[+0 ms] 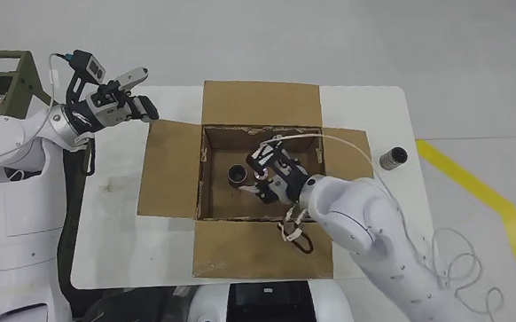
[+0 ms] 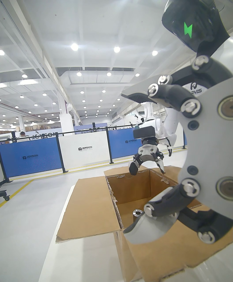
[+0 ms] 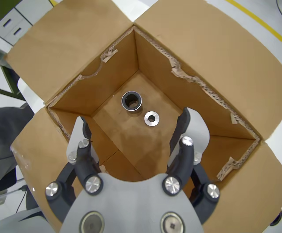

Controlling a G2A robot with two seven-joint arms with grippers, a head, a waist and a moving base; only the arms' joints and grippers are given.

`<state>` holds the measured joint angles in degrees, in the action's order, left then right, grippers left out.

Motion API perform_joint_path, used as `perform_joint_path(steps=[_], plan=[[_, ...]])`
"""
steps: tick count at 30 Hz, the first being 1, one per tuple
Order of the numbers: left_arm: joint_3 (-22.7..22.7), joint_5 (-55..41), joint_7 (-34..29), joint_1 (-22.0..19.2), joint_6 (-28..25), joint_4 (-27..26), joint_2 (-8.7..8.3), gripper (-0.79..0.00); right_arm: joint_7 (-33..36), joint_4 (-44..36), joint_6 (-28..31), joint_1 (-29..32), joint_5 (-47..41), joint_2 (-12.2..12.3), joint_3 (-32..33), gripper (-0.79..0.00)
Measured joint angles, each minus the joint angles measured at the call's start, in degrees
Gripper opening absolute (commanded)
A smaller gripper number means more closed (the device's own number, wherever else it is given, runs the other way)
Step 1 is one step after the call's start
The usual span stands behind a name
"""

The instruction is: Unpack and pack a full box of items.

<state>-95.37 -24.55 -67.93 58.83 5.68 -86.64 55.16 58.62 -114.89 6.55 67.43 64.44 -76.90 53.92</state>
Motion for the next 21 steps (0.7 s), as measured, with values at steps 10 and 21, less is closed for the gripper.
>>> perform_joint_path(steps=[10,21], plan=[[0.0,0.0,0.0,0.0,0.0,0.0,0.0,0.0,2.4,8.0,5.4,-4.9,-7.3,-0.4,-0.8,-0.062],[0.0,0.0,0.0,0.0,0.0,0.0,0.0,0.0,4.6,18.1,9.1,-10.6,-12.1,-0.8,-2.2,-0.077]])
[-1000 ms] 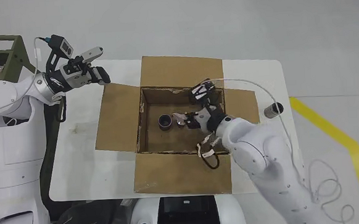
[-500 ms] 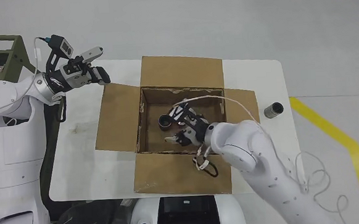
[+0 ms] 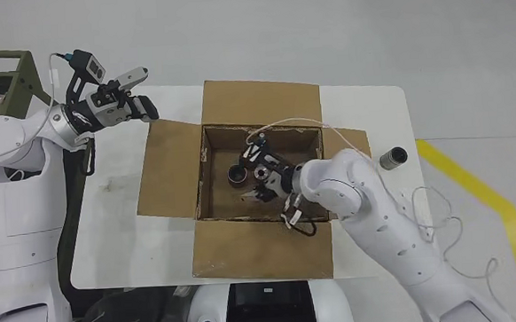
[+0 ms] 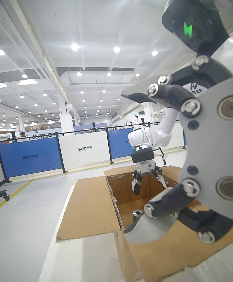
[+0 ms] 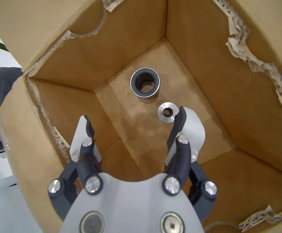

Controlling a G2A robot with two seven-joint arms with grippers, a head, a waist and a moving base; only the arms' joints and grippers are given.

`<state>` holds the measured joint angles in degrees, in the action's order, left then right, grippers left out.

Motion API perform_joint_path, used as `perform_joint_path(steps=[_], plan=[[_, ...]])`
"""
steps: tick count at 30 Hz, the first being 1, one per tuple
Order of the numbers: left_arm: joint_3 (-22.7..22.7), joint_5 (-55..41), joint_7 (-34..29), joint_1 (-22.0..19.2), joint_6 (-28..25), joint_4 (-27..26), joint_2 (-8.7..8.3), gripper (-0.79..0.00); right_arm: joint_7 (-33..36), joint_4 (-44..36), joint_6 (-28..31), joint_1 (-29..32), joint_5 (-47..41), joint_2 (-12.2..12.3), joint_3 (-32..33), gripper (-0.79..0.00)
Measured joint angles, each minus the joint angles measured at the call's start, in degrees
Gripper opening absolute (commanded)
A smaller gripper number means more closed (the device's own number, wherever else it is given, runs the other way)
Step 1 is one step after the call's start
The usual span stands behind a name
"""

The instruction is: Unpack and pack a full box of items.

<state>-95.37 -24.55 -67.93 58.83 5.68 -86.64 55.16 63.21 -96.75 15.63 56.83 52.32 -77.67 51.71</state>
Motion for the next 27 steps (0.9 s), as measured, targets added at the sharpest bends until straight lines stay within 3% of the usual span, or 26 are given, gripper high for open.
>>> perform_joint_path(steps=[27], plan=[[0.0,0.0,0.0,0.0,0.0,0.0,0.0,0.0,-5.6,16.1,-2.5,-6.5,4.6,-2.1,-6.9,-0.111]])
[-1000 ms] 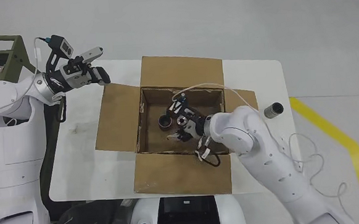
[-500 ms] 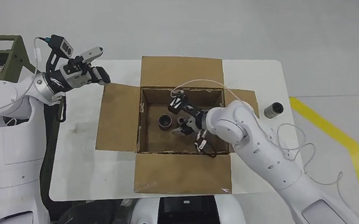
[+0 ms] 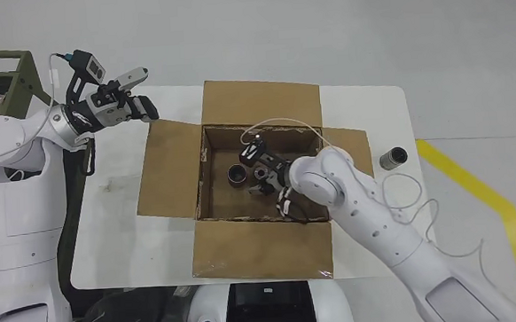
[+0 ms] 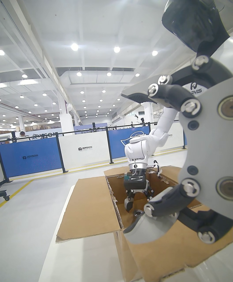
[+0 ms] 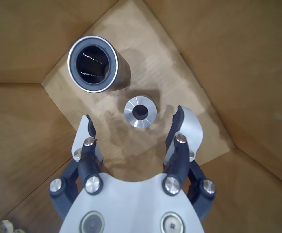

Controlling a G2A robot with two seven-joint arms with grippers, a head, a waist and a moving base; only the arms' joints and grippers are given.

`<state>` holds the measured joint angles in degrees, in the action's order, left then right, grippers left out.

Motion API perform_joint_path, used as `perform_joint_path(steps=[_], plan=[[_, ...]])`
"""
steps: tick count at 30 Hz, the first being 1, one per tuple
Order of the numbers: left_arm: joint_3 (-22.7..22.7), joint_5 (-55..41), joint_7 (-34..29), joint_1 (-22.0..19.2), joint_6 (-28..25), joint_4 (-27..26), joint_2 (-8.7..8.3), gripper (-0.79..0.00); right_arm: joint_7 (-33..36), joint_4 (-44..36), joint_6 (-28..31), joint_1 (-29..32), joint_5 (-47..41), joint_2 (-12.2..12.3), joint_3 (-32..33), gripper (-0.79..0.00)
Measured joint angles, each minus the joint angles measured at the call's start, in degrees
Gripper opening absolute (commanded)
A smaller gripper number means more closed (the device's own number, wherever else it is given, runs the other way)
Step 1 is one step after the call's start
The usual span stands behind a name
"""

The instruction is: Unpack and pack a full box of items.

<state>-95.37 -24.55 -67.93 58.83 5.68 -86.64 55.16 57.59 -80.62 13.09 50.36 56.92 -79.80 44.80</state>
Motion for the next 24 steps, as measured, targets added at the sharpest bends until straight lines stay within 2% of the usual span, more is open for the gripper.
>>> perform_joint_path(steps=[9,14,17,19,24], plan=[[0.0,0.0,0.0,0.0,0.0,0.0,0.0,0.0,-2.2,2.8,0.0,-0.7,-0.3,-0.5,-0.7,-0.166],[0.0,0.0,0.0,0.0,0.0,0.0,0.0,0.0,-3.0,4.1,-0.6,-1.2,0.5,-0.9,-1.6,-0.246],[0.0,0.0,0.0,0.0,0.0,0.0,0.0,0.0,-3.3,4.9,-0.6,-1.4,0.5,-1.2,-2.0,-0.332],[0.0,0.0,0.0,0.0,0.0,0.0,0.0,0.0,-3.5,5.3,-0.6,-1.6,0.5,-1.3,-2.2,-0.449],[0.0,0.0,0.0,0.0,0.0,0.0,0.0,0.0,-3.7,5.8,-0.8,-1.9,0.6,-1.5,-2.0,-0.677]])
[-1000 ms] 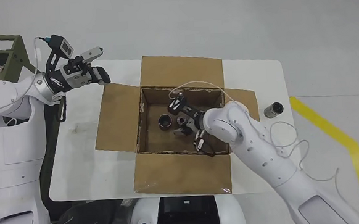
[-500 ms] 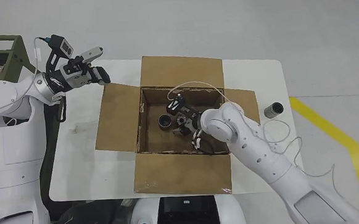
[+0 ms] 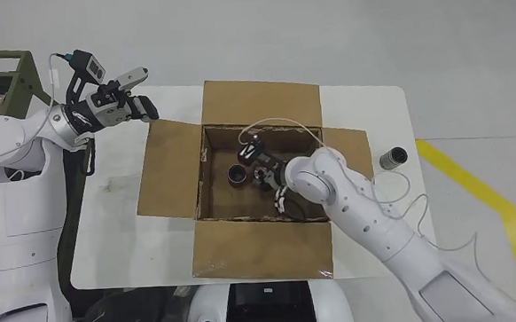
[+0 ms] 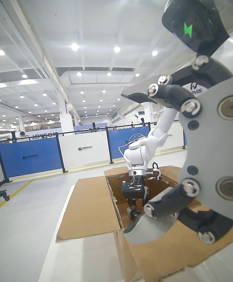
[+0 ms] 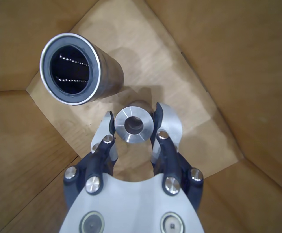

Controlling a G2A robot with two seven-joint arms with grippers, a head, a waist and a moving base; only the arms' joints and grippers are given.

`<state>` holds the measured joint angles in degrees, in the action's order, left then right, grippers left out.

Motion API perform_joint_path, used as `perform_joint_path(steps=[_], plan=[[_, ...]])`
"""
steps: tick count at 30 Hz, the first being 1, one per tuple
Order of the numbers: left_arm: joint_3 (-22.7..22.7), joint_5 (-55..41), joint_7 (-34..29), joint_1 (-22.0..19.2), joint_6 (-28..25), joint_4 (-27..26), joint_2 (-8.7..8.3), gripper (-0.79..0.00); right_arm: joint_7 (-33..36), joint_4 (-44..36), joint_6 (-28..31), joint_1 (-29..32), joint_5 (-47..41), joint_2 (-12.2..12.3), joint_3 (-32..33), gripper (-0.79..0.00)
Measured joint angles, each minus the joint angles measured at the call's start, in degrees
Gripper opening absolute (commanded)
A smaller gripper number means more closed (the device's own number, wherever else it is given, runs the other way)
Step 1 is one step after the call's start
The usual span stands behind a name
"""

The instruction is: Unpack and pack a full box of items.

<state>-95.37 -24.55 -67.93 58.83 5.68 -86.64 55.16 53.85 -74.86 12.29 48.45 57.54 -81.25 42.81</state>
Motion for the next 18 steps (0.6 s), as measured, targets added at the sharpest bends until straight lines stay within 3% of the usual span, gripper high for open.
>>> perform_joint_path(steps=[3,18], plan=[[0.0,0.0,0.0,0.0,0.0,0.0,0.0,0.0,0.0,-0.5,-0.1,0.0,0.3,0.2,0.7,-0.785],[0.0,0.0,0.0,0.0,0.0,0.0,0.0,0.0,2.6,-14.3,0.6,6.4,1.2,3.0,9.4,-0.785]])
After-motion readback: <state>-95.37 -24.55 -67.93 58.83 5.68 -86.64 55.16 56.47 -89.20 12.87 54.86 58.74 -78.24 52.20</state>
